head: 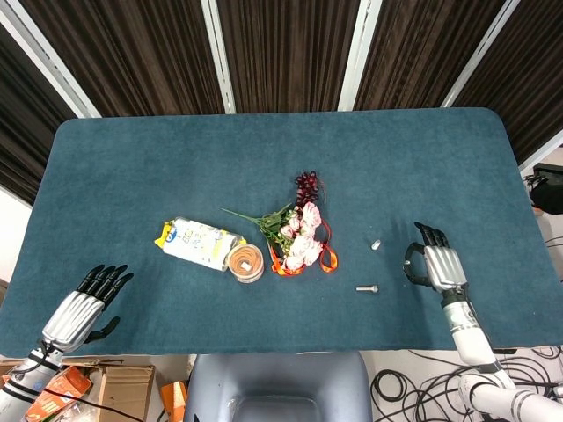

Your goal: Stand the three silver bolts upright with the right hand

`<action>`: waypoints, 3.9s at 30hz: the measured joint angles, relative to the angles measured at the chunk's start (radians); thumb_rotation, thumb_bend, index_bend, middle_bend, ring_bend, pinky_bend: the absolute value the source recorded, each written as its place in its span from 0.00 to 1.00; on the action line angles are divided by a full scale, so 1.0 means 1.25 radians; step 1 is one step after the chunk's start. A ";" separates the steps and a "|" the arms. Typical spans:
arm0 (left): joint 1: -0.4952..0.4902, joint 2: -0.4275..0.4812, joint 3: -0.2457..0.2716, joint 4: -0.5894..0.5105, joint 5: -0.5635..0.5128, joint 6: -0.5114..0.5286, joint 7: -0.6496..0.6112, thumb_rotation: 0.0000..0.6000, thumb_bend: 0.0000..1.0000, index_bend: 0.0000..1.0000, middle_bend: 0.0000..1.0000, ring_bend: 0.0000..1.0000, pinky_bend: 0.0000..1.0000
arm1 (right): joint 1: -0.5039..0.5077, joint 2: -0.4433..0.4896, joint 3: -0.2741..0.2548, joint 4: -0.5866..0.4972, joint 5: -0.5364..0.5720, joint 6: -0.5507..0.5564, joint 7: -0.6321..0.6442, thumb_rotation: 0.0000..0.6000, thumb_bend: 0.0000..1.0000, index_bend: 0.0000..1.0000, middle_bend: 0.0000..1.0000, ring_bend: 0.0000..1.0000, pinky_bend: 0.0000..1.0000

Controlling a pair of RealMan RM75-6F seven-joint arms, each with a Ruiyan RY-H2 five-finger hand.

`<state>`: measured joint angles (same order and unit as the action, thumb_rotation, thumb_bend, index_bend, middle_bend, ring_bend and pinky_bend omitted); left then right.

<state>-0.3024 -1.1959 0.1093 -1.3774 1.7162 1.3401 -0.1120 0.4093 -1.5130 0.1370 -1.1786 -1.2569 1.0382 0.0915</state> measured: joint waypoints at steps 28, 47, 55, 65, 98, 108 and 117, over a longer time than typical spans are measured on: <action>0.000 0.003 -0.001 -0.009 0.003 0.006 0.000 1.00 0.37 0.00 0.00 0.00 0.00 | -0.039 0.054 -0.050 -0.142 -0.126 0.123 -0.079 1.00 0.36 0.44 0.03 0.00 0.00; 0.013 0.007 0.003 0.005 0.012 0.033 -0.023 1.00 0.37 0.00 0.00 0.00 0.00 | -0.002 -0.075 -0.062 -0.252 -0.065 0.071 -0.548 1.00 0.36 0.45 0.03 0.00 0.00; 0.013 0.009 0.003 0.010 0.013 0.034 -0.030 1.00 0.37 0.00 0.00 0.00 0.00 | 0.008 -0.107 -0.051 -0.212 -0.037 0.070 -0.567 1.00 0.36 0.46 0.03 0.00 0.00; 0.011 0.006 0.002 0.015 0.011 0.029 -0.035 1.00 0.37 0.00 0.00 0.00 0.00 | 0.015 -0.111 -0.051 -0.193 -0.014 0.055 -0.557 1.00 0.36 0.48 0.03 0.00 0.00; 0.010 0.003 0.002 0.024 0.009 0.025 -0.048 1.00 0.37 0.00 0.00 0.00 0.00 | 0.021 -0.121 -0.061 -0.159 -0.014 0.052 -0.486 1.00 0.36 0.56 0.03 0.00 0.00; 0.010 0.003 0.002 0.021 0.009 0.025 -0.044 1.00 0.37 0.00 0.00 0.00 0.00 | 0.011 -0.091 -0.063 -0.179 -0.050 0.080 -0.413 1.00 0.36 0.56 0.03 0.00 0.00; 0.010 0.004 0.002 0.016 0.009 0.023 -0.035 1.00 0.37 0.00 0.00 0.00 0.00 | -0.003 -0.050 -0.065 -0.193 -0.072 0.098 -0.346 1.00 0.36 0.56 0.03 0.00 0.00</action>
<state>-0.2905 -1.1914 0.1117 -1.3580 1.7273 1.3683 -0.1561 0.4050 -1.5759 0.0554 -1.4204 -1.3474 1.1611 -0.3416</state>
